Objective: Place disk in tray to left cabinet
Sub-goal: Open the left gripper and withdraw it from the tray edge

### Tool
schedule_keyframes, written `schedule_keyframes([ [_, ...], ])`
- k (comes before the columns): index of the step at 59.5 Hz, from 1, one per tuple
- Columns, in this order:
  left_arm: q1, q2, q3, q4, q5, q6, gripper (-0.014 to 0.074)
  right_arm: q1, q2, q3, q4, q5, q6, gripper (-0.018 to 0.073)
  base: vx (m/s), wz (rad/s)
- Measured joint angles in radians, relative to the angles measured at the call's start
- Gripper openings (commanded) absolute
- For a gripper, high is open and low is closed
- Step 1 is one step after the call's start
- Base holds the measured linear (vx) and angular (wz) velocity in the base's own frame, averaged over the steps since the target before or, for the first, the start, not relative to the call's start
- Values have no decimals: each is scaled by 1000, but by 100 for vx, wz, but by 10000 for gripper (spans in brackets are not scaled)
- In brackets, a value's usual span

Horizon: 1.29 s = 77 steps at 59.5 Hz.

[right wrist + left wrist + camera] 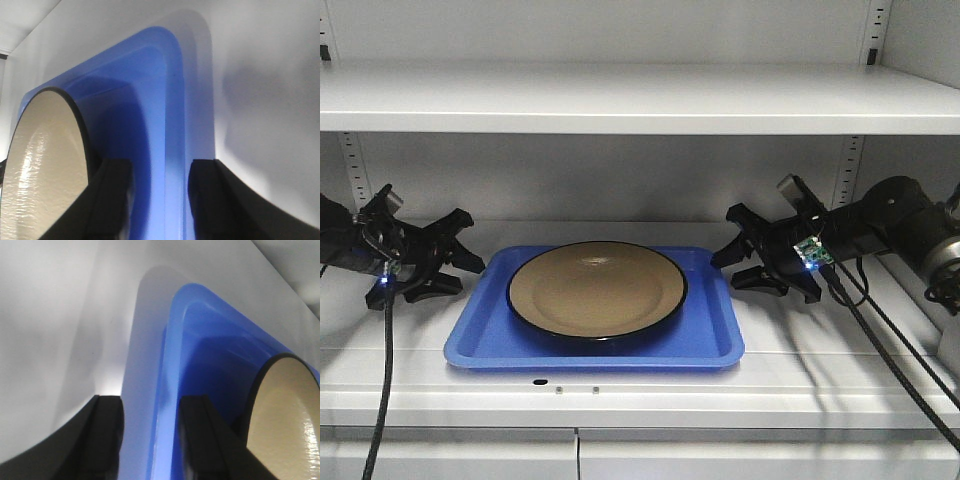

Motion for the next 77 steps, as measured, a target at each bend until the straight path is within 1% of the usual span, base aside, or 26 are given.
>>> schedule_keyframes([
  [23, 0, 0, 0, 2, 0, 1, 397, 0, 0, 0, 0, 0, 0, 353, 0, 0],
  [26, 0, -1, 0, 15, 0, 1, 397, 0, 0, 0, 0, 0, 0, 353, 0, 0],
  [38, 0, -37, 12, 114, 0, 1, 397, 0, -1, 0, 0, 0, 0, 353, 0, 1],
  [43, 0, -76, 51, 128, -18, 3, 397, 0, -1, 0, 0, 0, 0, 353, 0, 0],
  [45, 0, -100, 83, 131, -38, 6, 397, 0, -1, 0, 0, 0, 0, 353, 0, 0],
  [46, 0, -173, 190, 145, -109, 7, 397, 0, -1, 0, 0, 0, 0, 353, 0, 0],
  [56, 0, -337, 473, 176, -290, 10, 397, 0, -1, 0, 0, 0, 0, 353, 0, 0],
  [57, 0, -417, 582, 189, -344, 10, 397, 0, -1, 0, 0, 0, 0, 353, 0, 0],
  [58, 0, -435, 606, 193, -359, 10, 397, 0, -1, 0, 0, 0, 0, 353, 0, 0],
  [64, 0, -560, 745, 228, -392, 10, 397, 0, -1, 0, 0, 0, 0, 353, 0, 0],
  [77, 0, -848, 1007, 296, -393, 10, 397, 0, -1, 0, 0, 0, -1, 353, 0, 0],
])
